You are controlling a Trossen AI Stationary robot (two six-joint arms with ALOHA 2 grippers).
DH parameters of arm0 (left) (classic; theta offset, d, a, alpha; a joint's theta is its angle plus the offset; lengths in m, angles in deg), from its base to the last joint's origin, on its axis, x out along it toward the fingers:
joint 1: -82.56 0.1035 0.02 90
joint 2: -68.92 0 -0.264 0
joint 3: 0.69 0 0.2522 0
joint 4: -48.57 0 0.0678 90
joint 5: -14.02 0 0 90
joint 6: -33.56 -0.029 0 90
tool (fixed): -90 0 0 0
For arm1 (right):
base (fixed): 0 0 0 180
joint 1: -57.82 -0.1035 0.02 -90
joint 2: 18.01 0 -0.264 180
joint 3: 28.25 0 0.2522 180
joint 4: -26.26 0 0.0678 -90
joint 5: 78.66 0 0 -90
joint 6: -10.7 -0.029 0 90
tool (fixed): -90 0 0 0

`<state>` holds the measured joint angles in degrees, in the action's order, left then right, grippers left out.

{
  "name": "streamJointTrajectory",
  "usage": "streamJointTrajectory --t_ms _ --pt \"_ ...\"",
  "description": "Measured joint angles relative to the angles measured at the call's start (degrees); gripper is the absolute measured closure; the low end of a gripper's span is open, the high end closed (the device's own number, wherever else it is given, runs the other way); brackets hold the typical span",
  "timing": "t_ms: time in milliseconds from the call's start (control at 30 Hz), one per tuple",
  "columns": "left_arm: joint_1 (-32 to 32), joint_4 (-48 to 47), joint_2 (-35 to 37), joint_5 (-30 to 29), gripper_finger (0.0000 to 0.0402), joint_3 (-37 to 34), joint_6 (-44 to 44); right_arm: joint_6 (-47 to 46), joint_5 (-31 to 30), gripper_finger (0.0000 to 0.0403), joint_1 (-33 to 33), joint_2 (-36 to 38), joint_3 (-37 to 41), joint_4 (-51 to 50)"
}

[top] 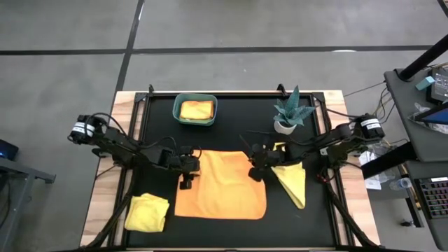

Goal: Fold microfiber towels
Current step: Fold the orange microfiber cloth

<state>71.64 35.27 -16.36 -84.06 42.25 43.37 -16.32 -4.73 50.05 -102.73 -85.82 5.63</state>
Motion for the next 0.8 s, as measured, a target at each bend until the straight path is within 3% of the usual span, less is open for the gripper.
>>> streamJointTrajectory --t_ms 200,367,467,633,800 --pt "0.0 -0.02 0.03 -0.02 0.0238 -0.1 0.3 -0.94 -0.24 0.0263 -0.06 -5.07 0.02 3.67" --pt "0.02 0.42 -0.01 -0.05 0.0238 -0.19 0.32 -1.69 -0.34 0.0241 -0.06 -7.7 0.04 7.14" --pt "0.04 0.58 -0.03 -0.09 0.0238 -0.21 0.32 0.1 2.43 0.0253 -0.28 -7.99 0.04 9.87" --pt "0.04 0.69 -0.03 -0.11 0.0238 -0.32 0.32 2.15 12.31 0.0296 -1.51 -7.71 0.0 17.43" --pt "0.04 0.75 -0.05 -0.13 0.0238 -0.31 0.32 2.42 13.07 0.0338 -4.22 -7.89 -0.02 21.85"
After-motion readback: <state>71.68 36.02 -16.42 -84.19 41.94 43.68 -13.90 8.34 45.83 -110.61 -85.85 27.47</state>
